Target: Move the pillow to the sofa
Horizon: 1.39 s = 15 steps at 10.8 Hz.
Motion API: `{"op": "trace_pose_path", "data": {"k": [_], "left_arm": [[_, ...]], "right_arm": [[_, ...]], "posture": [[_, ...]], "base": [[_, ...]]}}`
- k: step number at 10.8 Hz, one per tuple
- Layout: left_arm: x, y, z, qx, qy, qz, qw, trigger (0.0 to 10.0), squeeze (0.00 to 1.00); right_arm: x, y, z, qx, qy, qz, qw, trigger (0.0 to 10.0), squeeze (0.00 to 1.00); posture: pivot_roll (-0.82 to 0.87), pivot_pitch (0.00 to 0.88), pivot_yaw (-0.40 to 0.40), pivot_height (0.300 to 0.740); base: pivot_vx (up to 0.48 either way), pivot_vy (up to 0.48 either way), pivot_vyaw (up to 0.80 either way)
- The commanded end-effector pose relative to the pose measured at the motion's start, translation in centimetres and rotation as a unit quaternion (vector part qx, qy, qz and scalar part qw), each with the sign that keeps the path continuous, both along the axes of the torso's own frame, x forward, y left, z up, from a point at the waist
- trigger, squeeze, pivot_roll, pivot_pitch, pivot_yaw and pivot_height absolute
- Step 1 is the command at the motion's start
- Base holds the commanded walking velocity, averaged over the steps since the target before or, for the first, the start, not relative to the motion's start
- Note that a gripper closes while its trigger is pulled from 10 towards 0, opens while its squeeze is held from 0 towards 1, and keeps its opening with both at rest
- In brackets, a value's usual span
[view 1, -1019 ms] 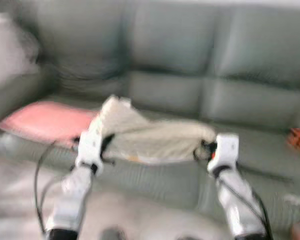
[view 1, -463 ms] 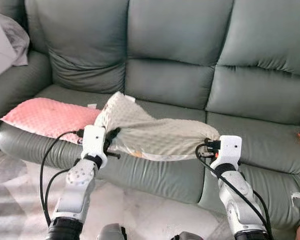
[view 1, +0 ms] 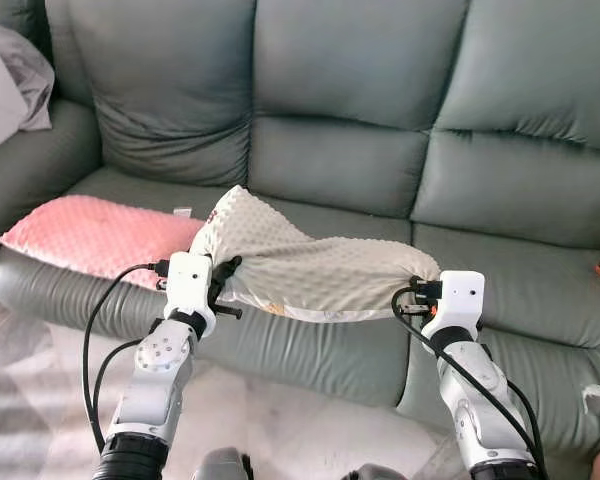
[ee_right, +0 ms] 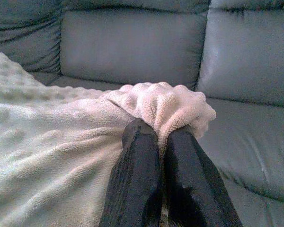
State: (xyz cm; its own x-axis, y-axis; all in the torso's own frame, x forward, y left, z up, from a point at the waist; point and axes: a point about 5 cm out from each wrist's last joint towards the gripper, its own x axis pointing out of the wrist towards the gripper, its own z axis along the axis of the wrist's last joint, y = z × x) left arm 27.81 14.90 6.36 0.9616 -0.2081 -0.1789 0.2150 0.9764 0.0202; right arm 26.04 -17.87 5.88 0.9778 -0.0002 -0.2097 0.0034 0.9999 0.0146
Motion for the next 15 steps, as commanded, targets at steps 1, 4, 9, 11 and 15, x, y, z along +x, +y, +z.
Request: {"op": "trace_pose_path", "data": {"k": [1,4,9,11,15], "left_arm": [[0.53,-0.04,0.83,0.0,-0.023,-0.006,1.0,10.0,0.0],[0.62,-0.11,0.93,-0.002,-0.026,-0.007,1.0,10.0,0.0],[0.59,-0.11,0.9,-0.009,-0.025,-0.01,1.0,10.0,0.0],[0.58,0.02,0.58,0.004,-0.016,0.0,1.0,10.0,0.0],[0.72,0.02,0.52,-0.006,-0.01,0.01,1.0,10.0,0.0]], "right_arm": [[0.13,0.01,0.22,0.004,-0.008,0.0,1.0,10.0,0.0],[0.09,-0.29,0.22,0.001,-0.008,-0.002,1.0,10.0,0.0],[-0.15,-0.16,-0.01,0.002,-0.004,-0.002,1.0,10.0,0.0],[-0.23,-0.18,-0.08,0.001,-0.002,-0.003,1.0,10.0,0.0],[-0.32,-0.19,-0.25,0.002,0.002,-0.001,1.0,10.0,0.0]], "posture": [[-0.04,0.0,0.017,0.74],[-0.04,0.0,0.018,0.74],[-0.04,0.0,0.02,0.74],[-0.04,0.0,0.02,0.74],[-0.04,0.0,0.019,0.74]], "base": [[0.322,0.0,0.0],[0.325,0.0,0.0],[0.296,0.0,0.0],[0.0,0.0,0.0],[0.0,0.0,0.0]]}}
